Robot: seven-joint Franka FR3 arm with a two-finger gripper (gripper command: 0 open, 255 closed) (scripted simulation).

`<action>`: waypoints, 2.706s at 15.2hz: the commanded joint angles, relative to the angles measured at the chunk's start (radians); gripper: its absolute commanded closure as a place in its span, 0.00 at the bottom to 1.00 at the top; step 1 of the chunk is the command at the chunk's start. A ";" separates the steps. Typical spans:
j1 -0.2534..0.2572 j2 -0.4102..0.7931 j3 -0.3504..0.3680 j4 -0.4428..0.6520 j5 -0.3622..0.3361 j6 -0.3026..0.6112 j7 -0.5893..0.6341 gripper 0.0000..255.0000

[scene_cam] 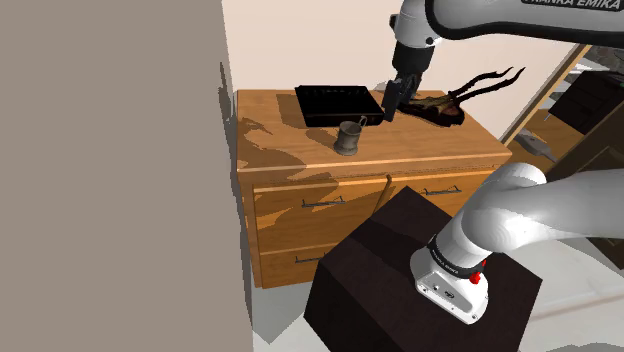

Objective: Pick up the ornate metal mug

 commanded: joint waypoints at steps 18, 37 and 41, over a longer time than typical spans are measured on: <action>-0.025 0.514 -0.283 0.071 -0.031 0.491 -0.412 0.00; -0.036 0.896 -0.345 0.216 0.131 0.717 -0.665 1.00; -0.037 0.896 -0.345 0.216 0.131 0.716 -0.666 1.00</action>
